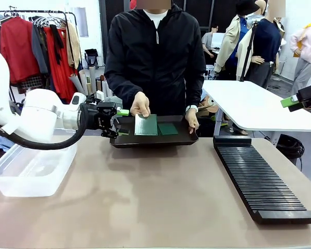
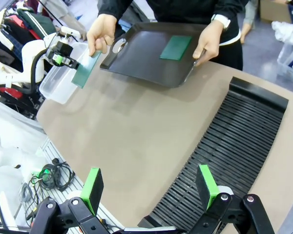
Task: Sort PCBs into racks and boxes based on the side picked up.
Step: Pick up the Blank PCB handed by the Human.
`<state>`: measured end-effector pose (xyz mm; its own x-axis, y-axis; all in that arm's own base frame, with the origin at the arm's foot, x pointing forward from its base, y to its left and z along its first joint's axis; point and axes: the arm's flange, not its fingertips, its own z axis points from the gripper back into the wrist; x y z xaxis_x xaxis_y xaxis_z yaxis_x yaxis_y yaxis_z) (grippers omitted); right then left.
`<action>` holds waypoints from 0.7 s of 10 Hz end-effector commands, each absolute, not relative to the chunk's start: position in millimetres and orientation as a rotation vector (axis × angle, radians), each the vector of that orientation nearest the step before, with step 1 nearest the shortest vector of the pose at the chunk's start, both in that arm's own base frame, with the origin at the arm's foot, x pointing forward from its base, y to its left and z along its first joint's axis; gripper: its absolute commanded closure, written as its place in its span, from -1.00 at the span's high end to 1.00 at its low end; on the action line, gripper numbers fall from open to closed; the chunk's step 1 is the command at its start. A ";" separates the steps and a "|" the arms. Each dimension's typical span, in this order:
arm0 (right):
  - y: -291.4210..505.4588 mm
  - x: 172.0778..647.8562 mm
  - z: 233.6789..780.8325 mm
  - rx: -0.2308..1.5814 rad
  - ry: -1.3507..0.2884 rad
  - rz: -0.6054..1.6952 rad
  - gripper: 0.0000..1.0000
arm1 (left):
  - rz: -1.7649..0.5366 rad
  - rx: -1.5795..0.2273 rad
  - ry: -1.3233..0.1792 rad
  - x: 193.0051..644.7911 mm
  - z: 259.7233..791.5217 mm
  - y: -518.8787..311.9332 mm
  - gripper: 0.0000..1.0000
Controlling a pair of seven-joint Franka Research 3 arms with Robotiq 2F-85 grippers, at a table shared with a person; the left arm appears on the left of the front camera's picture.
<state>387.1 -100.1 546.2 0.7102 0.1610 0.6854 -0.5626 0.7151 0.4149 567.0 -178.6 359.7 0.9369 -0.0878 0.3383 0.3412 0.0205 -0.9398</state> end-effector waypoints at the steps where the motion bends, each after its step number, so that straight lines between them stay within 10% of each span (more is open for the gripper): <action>1: -99.1 387.9 545.6 0.659 -0.682 0.432 1.00 | -0.327 -1.539 -0.201 575.1 358.3 -197.9 1.00; 7: -99.1 387.9 545.6 0.659 -0.682 0.432 1.00 | -0.370 -1.524 -0.249 573.4 353.9 -227.9 1.00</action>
